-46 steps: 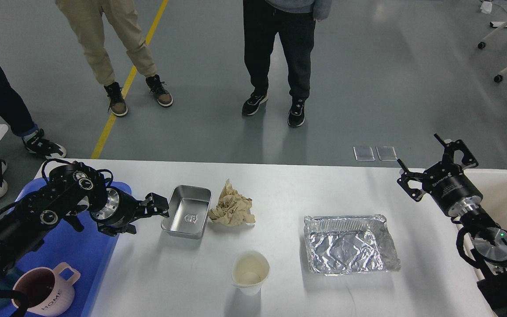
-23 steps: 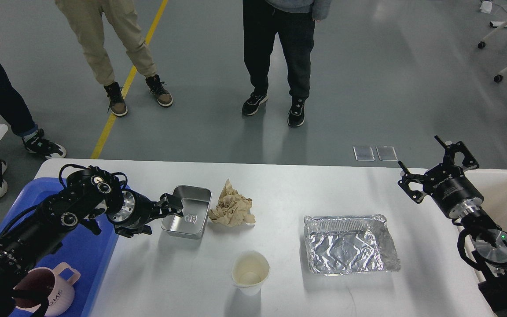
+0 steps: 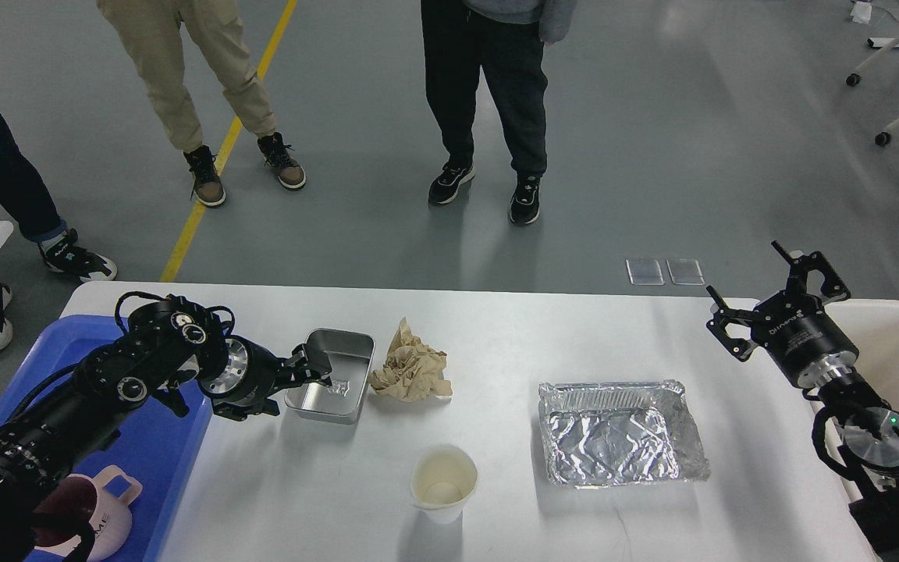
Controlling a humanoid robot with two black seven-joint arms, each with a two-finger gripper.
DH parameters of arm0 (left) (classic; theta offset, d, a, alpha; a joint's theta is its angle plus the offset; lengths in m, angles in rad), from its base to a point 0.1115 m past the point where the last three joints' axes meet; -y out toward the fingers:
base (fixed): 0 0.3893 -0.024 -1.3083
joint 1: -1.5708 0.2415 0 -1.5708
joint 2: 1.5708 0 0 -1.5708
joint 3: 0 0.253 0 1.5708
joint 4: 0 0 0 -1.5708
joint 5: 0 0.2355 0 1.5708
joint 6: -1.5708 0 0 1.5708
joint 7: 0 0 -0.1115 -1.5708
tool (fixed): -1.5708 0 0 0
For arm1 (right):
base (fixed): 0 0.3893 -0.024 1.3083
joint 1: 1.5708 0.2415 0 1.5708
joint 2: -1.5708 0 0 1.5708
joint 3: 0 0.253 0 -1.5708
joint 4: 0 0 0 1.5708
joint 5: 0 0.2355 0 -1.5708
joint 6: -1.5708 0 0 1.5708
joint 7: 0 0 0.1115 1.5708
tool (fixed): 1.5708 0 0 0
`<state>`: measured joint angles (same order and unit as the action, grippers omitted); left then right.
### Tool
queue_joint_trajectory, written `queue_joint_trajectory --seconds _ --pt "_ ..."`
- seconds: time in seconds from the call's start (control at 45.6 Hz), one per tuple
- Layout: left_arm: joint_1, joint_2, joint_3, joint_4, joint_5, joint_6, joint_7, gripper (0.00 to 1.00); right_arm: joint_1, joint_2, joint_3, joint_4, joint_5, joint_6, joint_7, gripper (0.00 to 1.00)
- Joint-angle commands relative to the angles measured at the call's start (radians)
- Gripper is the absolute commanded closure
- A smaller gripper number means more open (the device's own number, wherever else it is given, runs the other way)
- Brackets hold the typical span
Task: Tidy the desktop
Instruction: 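Reach the left gripper to the edge of the steel tray, then grasp and lift the steel tray with the left gripper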
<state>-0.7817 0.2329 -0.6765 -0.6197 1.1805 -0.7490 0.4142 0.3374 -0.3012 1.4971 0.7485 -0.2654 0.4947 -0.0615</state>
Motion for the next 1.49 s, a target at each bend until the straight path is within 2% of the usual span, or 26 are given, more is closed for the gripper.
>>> queue_joint_trajectory --seconds 0.0,0.241,0.395,0.438,0.526,0.614,0.767,1.14,1.272,1.469 --pt "0.002 0.000 0.000 0.000 0.001 -0.006 0.000 0.20 0.000 0.001 0.000 -0.001 0.000 -0.001 0.000 0.00" --pt "0.001 0.003 0.037 0.000 0.001 -0.010 0.005 0.56 -0.001 0.001 0.002 -0.001 0.000 0.001 0.000 0.00" --pt "0.002 0.003 0.037 0.000 0.001 -0.009 0.018 0.71 -0.001 0.002 0.000 -0.005 0.000 0.002 0.000 0.00" --pt "0.002 0.002 0.037 0.000 0.002 -0.001 0.020 0.79 -0.001 0.002 0.000 -0.005 0.000 0.002 0.000 0.00" --pt "0.004 0.002 0.037 0.000 0.004 0.000 0.021 0.85 -0.001 0.004 0.000 -0.005 0.000 0.002 0.000 0.00" --pt "0.002 0.003 0.037 0.000 0.004 0.000 0.028 0.99 -0.001 0.004 0.000 -0.005 0.000 0.002 0.000 0.00" --pt "-0.001 0.009 0.037 -0.005 0.001 -0.006 0.069 1.00 -0.001 0.004 0.000 -0.005 0.000 0.002 0.000 0.00" --pt "-0.014 0.034 0.035 -0.037 -0.009 -0.038 0.078 1.00 -0.003 0.004 0.000 -0.006 0.000 0.002 0.000 0.00" --pt "-0.013 0.126 0.022 -0.107 -0.031 -0.119 0.100 1.00 -0.001 0.004 0.000 -0.006 0.000 0.002 0.000 0.00" --pt "-0.016 0.259 0.014 -0.178 -0.111 -0.202 0.100 1.00 0.002 0.004 -0.003 -0.006 0.000 0.001 0.000 0.00"
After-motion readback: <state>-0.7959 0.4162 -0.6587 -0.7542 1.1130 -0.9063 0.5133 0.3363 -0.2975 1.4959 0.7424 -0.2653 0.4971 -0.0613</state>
